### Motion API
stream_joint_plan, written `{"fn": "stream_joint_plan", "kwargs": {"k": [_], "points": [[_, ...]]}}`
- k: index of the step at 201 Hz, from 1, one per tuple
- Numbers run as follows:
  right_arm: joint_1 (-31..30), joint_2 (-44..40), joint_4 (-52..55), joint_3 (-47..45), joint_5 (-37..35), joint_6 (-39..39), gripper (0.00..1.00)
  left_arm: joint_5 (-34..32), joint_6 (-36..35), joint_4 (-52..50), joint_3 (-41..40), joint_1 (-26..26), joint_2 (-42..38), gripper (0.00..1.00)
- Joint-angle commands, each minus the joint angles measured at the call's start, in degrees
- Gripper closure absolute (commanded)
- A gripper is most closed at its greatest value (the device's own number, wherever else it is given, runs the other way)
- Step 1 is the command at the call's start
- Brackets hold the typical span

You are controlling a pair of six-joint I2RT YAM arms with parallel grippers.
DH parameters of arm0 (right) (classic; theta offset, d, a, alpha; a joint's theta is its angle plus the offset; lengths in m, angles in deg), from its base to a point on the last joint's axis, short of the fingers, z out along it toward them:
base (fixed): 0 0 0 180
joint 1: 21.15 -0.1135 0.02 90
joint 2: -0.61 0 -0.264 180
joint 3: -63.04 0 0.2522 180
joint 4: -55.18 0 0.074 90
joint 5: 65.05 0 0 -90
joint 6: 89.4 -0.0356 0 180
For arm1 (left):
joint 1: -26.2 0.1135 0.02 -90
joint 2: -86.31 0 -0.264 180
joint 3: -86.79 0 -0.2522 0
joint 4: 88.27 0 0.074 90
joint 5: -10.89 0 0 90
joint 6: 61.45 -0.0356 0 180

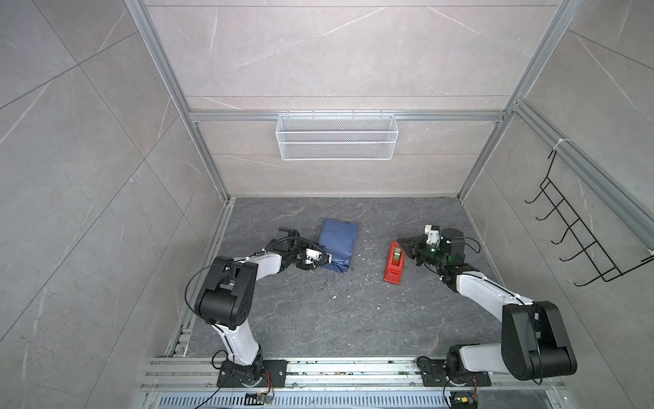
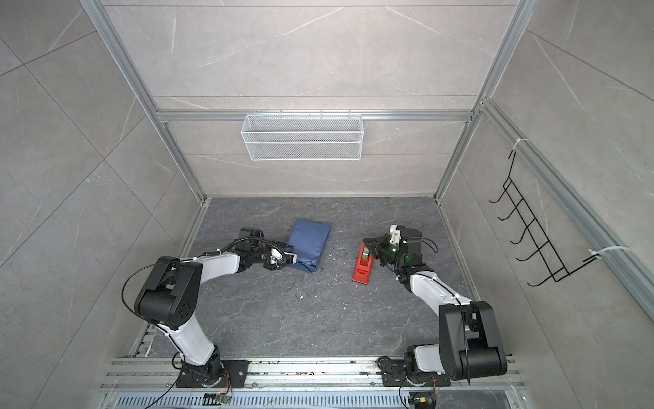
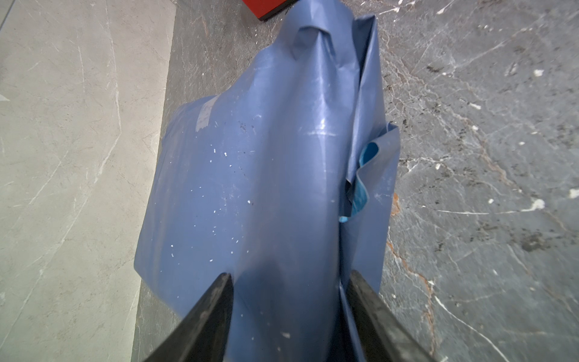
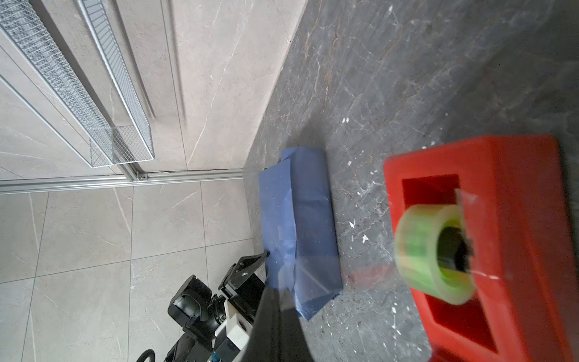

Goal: Wrap a gift box in wrapping paper
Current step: Tear off the tape with the cutter.

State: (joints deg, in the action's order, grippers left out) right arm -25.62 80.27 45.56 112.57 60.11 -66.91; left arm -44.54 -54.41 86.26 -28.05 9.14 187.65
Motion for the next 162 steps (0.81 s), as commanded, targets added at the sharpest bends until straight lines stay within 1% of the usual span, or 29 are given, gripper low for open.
{"fn": "stream_joint_plan", "kwargs": {"k": [1,12,34,49,66,85,110,146,162], "points": [[0.15,2.71,-5.65,-2.31,1.33,-1.31,1.00,-3.81,0.51,-11.37,-2.69,-1.13,3.34,0.41],[0.27,2.46,-5.75,-0.78,2.30,-1.83,1.00,-3.78,0.17,-11.22,-2.96,-1.15,2.98,0.41],[0.16,-1.63,2.55,4.30,1.51,1.03,1.00,-3.79,0.38,-11.06,-2.55,-1.22,3.94,0.41],[0.11,-4.05,7.17,6.67,0.96,2.61,1.00,-3.85,0.43,-11.46,-2.68,-1.41,3.25,0.41],[0.12,-4.43,8.53,7.56,1.50,3.52,1.00,-3.96,0.17,-11.05,-2.88,-1.33,3.14,0.41],[0.17,-4.20,7.06,5.61,1.53,3.04,1.00,-4.07,0.13,-11.08,-2.62,-1.39,4.33,0.41],[0.07,-4.29,2.82,2.09,2.30,0.38,1.00,-4.07,0.27,-11.38,-2.79,-1.34,3.45,0.41],[-1.61,-8.34,5.26,-2.21,2.52,0.71,1.00,-4.16,0.25,-11.56,-2.37,-1.44,4.55,0.41],[-3.12,-11.46,8.40,-4.66,2.30,1.74,1.00,-4.20,0.21,-11.16,-2.53,-1.32,4.34,0.41]]}}
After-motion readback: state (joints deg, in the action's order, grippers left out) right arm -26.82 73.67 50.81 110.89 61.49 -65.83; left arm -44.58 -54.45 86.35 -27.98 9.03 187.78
